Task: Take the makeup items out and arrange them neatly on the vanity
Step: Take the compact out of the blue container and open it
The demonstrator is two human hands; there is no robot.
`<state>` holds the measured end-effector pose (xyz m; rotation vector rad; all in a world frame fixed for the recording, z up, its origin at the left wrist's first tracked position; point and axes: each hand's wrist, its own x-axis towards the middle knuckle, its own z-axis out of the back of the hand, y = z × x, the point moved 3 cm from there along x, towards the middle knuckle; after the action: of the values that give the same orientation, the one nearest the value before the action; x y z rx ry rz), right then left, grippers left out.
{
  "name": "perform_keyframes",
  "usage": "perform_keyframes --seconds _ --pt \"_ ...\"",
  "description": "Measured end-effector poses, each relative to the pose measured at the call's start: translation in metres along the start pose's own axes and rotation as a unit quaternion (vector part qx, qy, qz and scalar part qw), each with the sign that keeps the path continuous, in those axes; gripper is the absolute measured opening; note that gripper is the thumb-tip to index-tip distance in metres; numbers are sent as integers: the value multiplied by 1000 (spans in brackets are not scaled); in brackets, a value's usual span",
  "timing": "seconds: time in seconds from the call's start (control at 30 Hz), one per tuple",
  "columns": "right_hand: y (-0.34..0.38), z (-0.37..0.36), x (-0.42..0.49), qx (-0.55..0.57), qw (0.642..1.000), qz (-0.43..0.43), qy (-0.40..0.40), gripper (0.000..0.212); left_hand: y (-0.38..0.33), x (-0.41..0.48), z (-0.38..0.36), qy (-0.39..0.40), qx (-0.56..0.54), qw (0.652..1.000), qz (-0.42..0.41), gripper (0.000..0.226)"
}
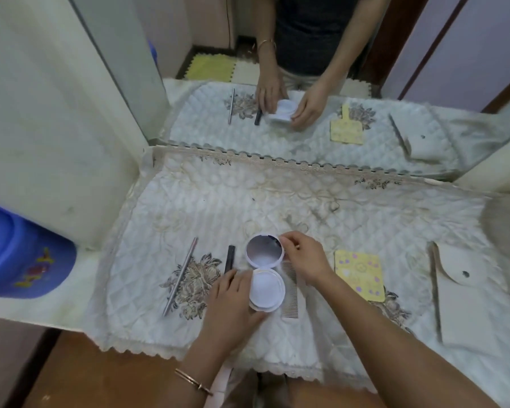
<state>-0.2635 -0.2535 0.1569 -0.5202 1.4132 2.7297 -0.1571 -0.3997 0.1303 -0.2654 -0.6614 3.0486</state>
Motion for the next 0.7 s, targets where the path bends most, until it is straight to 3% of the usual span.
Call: perform_keyframes --seconds 0.23,0.57,0.63,0.7 --pt "-13 8 -11 18 999 -29 -13 18 -4 11 2 7 21 1000 -21 76" --pt "-64 45 -87 -51 981 -99 -159 18 -2 12 5 13 10 998 -65 82" --pt "-76 50 -101 -105 971 -119 -180 23 1 11 6 -13 -24 998 -61 76" --pt "-87 49 -113 -133 964 -136 -188 26 3 8 14 -55 -55 997 -29 55"
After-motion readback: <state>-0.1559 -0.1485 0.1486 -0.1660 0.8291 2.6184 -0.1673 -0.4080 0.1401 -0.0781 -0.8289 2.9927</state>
